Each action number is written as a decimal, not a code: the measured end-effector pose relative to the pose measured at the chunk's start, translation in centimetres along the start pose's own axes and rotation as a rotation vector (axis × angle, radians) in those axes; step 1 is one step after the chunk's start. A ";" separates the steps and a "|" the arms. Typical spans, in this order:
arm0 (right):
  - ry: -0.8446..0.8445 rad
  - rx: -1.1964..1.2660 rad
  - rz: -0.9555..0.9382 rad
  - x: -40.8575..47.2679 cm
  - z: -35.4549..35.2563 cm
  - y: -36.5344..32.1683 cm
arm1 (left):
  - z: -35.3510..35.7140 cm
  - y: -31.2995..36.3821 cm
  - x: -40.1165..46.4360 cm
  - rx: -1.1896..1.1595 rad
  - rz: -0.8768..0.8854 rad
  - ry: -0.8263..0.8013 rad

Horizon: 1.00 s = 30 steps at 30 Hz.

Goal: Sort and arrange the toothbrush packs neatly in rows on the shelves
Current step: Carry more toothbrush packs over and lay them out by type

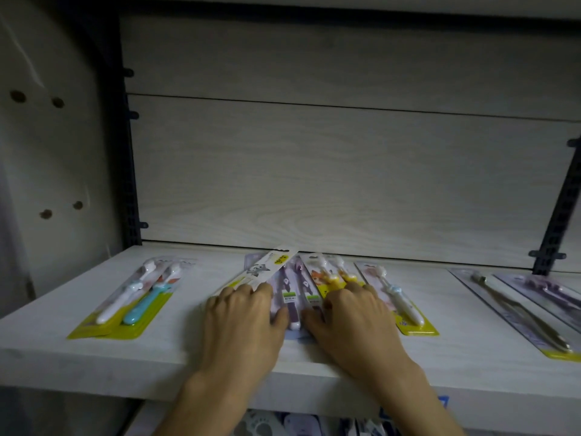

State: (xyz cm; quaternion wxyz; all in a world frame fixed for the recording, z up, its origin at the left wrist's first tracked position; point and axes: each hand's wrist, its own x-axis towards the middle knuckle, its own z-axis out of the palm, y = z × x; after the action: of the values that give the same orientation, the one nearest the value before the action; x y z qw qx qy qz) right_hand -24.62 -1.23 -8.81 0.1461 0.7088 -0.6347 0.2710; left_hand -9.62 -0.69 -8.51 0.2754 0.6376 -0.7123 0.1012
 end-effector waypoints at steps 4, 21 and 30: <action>0.007 0.026 -0.026 0.1 0.1 0.2 | -0.1 -0.1 -0.2 0.044 -0.047 -0.012; 0.072 0.090 0.104 0.3 -1.3 -0.6 | -0.9 -0.9 0.7 -0.102 -0.132 0.013; 0.270 0.234 0.138 0.3 -0.9 -0.1 | -1.0 -1.7 0.9 -0.365 -0.160 0.076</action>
State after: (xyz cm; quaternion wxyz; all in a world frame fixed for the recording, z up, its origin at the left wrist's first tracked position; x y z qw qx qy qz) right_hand -24.68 -0.97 -7.84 0.1277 0.6329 -0.6206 0.4449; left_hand -7.73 -1.24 -7.59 0.4201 0.6274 -0.6550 -0.0279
